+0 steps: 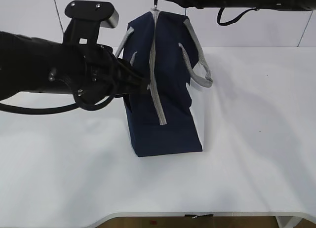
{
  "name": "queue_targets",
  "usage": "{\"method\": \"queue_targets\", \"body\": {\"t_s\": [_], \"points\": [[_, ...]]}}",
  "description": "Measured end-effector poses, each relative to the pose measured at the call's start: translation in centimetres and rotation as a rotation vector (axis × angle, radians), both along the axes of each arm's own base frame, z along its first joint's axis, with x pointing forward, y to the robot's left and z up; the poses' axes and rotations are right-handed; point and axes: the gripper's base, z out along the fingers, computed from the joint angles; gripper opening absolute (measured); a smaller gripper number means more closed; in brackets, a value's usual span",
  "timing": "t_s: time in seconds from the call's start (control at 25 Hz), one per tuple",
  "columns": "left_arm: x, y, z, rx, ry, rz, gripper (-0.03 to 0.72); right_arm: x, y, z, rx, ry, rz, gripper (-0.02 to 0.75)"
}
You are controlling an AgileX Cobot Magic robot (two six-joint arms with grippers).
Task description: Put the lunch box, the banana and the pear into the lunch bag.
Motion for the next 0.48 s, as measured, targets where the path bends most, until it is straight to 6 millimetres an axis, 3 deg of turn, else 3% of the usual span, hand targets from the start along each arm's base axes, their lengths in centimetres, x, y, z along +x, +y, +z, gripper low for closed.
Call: {"method": "queue_targets", "body": {"t_s": [0.48], "points": [[-1.3,1.1,1.7,0.067,-0.004,-0.031,-0.005,2.5,-0.2,-1.9,0.039,0.045,-0.056,0.006]]}}
